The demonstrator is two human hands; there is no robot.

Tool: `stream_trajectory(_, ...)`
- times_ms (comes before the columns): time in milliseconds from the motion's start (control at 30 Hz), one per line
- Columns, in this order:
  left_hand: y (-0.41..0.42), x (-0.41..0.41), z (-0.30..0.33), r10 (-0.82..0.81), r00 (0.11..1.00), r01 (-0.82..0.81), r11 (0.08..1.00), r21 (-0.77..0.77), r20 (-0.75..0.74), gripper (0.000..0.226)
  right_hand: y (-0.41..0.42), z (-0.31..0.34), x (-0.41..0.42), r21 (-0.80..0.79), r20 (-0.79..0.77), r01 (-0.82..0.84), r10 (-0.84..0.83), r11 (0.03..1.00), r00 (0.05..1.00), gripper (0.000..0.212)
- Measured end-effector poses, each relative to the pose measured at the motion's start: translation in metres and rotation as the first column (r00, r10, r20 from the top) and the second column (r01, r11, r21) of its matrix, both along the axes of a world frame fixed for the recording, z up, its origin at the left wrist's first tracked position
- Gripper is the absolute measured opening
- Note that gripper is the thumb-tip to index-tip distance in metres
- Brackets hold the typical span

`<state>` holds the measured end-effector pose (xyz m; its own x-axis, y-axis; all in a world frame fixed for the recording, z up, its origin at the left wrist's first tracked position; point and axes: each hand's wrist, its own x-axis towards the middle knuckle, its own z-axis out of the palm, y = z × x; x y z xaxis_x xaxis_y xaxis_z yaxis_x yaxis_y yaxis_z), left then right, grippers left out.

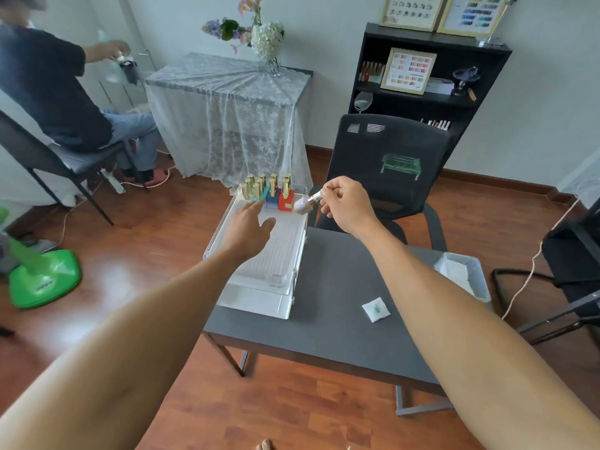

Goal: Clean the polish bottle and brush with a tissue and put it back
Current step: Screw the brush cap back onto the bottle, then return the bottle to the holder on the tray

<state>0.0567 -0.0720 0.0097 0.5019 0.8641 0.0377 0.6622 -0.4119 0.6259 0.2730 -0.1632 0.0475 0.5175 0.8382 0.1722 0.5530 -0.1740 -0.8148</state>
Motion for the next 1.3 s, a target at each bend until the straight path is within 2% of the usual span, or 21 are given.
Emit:
stream_trajectory(167,0.028,-0.038,-0.012,0.045,0.999,-0.044,0.999,0.023,-0.027,0.061,0.035,-0.015,-0.026,-0.019,-0.012,0.0,0.0,1.0,1.0,0.01)
stream_trajectory(333,0.048,-0.057,-0.025,0.032,0.999,-0.032,0.999,-0.018,-0.017,0.056,0.063,-0.029,-0.044,-0.036,0.022,0.023,-0.022,0.999,1.0,0.021)
stream_trajectory(400,0.052,-0.059,-0.029,0.045,0.999,-0.045,0.997,-0.055,0.002,0.054,0.073,-0.034,-0.049,-0.063,0.048,0.023,-0.02,0.998,0.999,0.019)
stream_trajectory(467,0.053,-0.059,-0.033,0.064,0.998,-0.061,0.993,-0.101,0.029,0.055,0.082,-0.037,-0.054,-0.098,0.085,0.019,-0.011,0.995,0.996,0.012)
stream_trajectory(600,0.055,-0.059,-0.04,0.094,0.994,-0.083,0.979,-0.185,0.048,0.058,0.098,-0.039,-0.06,-0.146,0.176,0.013,0.013,0.989,0.984,0.013)
stream_trajectory(900,0.054,-0.058,-0.044,0.109,0.992,-0.093,0.974,-0.209,0.065,0.058,0.124,-0.032,-0.071,-0.244,0.388,0.001,0.096,0.97,0.917,0.018)
stream_trajectory(1300,0.051,-0.059,-0.04,0.113,0.989,-0.09,0.971,-0.223,0.093,0.056,0.124,-0.027,-0.077,-0.221,0.412,0.03,0.065,0.975,0.909,0.02)
